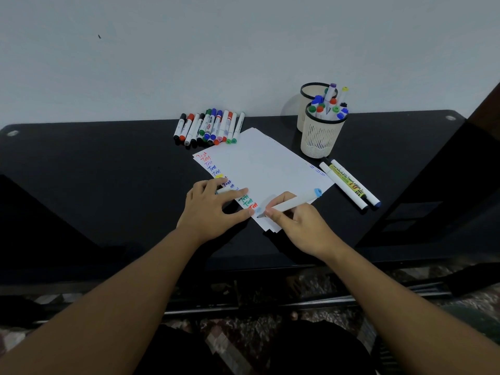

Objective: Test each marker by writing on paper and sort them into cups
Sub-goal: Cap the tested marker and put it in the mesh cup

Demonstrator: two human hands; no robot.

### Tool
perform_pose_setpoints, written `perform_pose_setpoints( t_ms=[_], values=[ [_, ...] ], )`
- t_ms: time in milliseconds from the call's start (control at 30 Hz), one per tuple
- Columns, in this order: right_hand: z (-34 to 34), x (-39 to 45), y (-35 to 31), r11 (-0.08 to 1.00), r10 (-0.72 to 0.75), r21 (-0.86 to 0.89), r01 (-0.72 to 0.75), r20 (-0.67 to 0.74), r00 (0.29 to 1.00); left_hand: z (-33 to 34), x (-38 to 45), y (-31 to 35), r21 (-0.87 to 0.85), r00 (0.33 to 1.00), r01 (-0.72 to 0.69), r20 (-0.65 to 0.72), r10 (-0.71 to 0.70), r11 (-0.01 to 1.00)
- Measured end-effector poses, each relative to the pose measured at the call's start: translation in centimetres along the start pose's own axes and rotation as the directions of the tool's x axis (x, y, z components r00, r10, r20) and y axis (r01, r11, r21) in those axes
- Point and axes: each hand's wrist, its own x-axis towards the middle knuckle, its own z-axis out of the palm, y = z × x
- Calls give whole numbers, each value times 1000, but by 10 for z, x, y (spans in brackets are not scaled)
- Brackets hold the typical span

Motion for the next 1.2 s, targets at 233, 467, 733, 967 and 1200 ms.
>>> perform_pose_setpoints(
  t_ms=[233, 467, 733, 967, 1200],
  values=[
    [-2, 0, 1, 999, 19, 39, -16, -56, 998, 2, 1, -1, -11, 1000, 0, -16, 0, 1000],
    [-3, -2, -2, 999, 38, 37, -37, -26, 999, 1, 1, -2, -2, 1000, 6, -6, -6, 1000],
    [-4, -3, -4, 996, 44, 75, -41, -41, 998, 1, 2, -1, 0, 1000, 0, 4, 0, 1000],
    [-4, -3, -5, 998, 42, 50, -40, -53, 998, 1, 1, -1, -11, 1000, -2, -7, 2, 1000],
    [-4, -2, -5, 998, 54, 47, -50, -95, 994, 1, 1, -1, -12, 1000, 4, -11, -4, 1000]
  ],
)
